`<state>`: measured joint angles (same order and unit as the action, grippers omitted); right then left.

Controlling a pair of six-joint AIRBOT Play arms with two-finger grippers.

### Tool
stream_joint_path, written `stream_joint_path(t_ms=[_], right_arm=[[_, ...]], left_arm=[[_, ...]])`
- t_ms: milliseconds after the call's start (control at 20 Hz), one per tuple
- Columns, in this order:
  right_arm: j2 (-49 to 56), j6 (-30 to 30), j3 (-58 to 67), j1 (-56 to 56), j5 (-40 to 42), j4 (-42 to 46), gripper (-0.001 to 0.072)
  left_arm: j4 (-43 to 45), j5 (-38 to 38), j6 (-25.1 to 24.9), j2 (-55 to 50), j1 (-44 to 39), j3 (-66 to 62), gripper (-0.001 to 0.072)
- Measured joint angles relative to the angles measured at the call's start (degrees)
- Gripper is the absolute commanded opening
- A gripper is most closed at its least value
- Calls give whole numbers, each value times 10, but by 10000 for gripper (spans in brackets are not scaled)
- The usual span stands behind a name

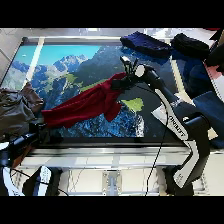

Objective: Fold the shirts.

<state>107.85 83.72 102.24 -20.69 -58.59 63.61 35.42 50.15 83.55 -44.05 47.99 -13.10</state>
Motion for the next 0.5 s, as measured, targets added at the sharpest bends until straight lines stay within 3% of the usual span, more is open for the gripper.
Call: stream_joint_path(t_ms=[100,200,500], right_arm=[[0,-5,7,5,-1,4,623],[0,-8,10,12,-3,9,623],[0,-13,14,29,-5,11,623]], left_arm=[[-23,1,-13,-24,2,5,472],[-43,1,-31,-49,2,8,337],[-101,-42,-94,-101,-46,10,336]])
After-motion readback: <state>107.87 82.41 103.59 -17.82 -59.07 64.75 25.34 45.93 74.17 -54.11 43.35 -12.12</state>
